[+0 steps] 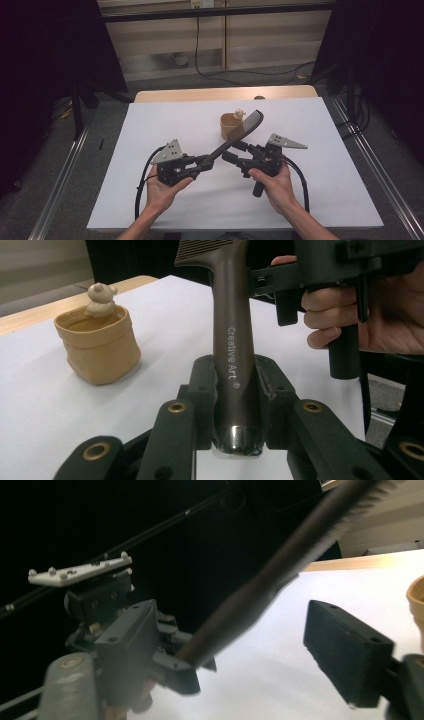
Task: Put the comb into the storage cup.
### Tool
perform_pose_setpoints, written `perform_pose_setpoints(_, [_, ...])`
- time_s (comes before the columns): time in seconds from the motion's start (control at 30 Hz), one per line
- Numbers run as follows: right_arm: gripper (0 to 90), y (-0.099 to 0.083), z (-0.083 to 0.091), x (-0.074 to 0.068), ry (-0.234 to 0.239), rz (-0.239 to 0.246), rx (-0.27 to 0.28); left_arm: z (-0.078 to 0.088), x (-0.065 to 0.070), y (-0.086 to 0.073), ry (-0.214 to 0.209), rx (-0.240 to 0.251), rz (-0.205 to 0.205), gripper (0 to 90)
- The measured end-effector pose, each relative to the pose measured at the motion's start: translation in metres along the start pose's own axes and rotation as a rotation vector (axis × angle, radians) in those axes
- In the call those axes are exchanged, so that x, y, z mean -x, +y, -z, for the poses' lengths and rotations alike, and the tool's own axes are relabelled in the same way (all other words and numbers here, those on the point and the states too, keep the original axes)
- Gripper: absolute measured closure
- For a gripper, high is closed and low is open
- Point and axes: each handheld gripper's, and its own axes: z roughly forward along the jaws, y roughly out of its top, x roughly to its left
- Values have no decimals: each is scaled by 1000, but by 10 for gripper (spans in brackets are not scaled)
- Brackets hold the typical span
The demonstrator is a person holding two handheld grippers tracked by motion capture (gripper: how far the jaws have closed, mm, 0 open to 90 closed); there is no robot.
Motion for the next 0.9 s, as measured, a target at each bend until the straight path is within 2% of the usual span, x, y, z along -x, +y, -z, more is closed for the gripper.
perform_pose_setpoints(0.13, [320, -6, -5, 2, 24, -66, 8, -1, 0, 0, -3, -2, -3, 726])
perform_pose_setpoints(0.23, [374, -6, -5, 4, 26, -81, 18, -2, 0, 0, -4, -7, -8, 726])
perform_pose_setpoints(0.3, [434, -5, -5, 4, 36, -103, 44, -2, 1, 0, -10, -4, -4, 726])
perform_pose_setpoints(0.47, [540, -9, -4, 9, 43, -166, 67, -3, 1, -1, -4, -9, -5, 726])
perform_pose_setpoints(0.53, [607, -12, -4, 11, 51, -196, 78, -3, 0, -1, -8, -8, -4, 726])
perform_pose_setpoints(0.6, [634, -13, -4, 11, 42, -200, 88, -3, 0, -1, -11, -6, -3, 725])
perform_pose_setpoints(0.9, [667, -13, -5, 11, 56, -206, 86, -2, 0, -1, -7, -8, -8, 725])
